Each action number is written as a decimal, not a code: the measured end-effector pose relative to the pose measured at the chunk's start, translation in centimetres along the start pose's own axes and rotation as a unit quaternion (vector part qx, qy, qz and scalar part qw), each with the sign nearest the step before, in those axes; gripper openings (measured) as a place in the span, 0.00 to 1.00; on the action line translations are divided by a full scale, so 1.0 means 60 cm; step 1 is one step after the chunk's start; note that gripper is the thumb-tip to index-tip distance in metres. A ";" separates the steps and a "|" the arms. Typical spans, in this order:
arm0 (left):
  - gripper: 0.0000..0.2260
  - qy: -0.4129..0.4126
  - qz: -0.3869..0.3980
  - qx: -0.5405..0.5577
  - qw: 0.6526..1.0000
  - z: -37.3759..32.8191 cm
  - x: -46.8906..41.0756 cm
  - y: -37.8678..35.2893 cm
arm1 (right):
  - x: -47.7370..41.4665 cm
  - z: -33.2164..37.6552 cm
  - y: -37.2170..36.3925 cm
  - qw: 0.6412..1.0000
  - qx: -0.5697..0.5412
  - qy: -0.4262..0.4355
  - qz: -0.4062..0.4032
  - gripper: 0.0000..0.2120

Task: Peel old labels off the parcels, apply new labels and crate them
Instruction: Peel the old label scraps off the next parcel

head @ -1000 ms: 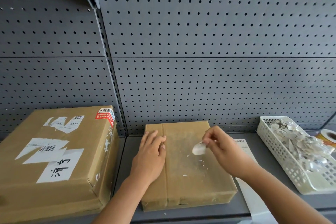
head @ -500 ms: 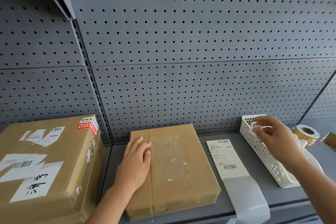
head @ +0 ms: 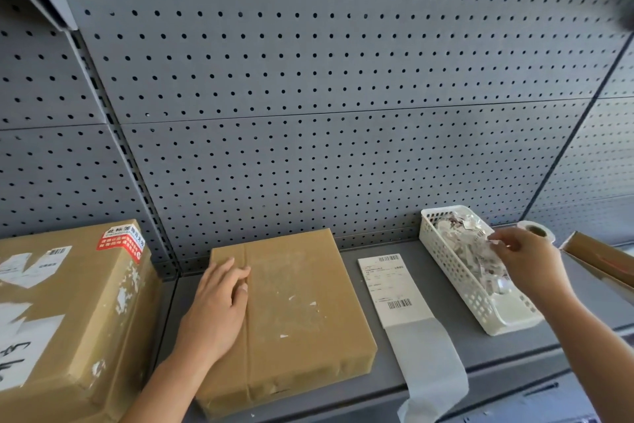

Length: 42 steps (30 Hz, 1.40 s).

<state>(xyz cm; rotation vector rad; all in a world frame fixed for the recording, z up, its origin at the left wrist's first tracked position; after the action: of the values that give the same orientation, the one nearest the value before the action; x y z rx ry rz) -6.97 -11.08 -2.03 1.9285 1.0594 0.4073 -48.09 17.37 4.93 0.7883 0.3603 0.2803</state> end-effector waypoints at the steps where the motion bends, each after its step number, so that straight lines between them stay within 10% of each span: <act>1: 0.16 -0.001 0.000 0.000 1.000 -0.001 0.000 -0.001 | -0.001 -0.002 -0.001 1.000 0.010 0.000 0.000 0.07; 32: 0.17 0.006 -0.008 -0.027 1.000 -0.002 0.003 0.000 | 0.063 0.028 -0.008 0.983 0.004 0.179 -0.043 0.10; 42: 0.15 -0.058 -0.056 -0.103 0.991 -0.046 0.012 0.021 | 0.167 -0.025 -0.158 0.915 0.164 0.176 0.323 0.30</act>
<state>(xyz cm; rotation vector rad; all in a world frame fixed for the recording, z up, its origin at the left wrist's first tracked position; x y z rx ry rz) -7.64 -9.37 0.44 1.6807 1.0037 0.3230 -38.64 15.73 -5.07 1.1825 0.4856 1.0140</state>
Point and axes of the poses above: each hand's wrist, its own x-axis away from the middle knuckle, its own y-axis out of the back of the hand, z = x × y, the point moved 4 cm from there along -x, towards the middle knuckle, and after that the axes turned 3 degrees about -y, right-handed, at the moved point
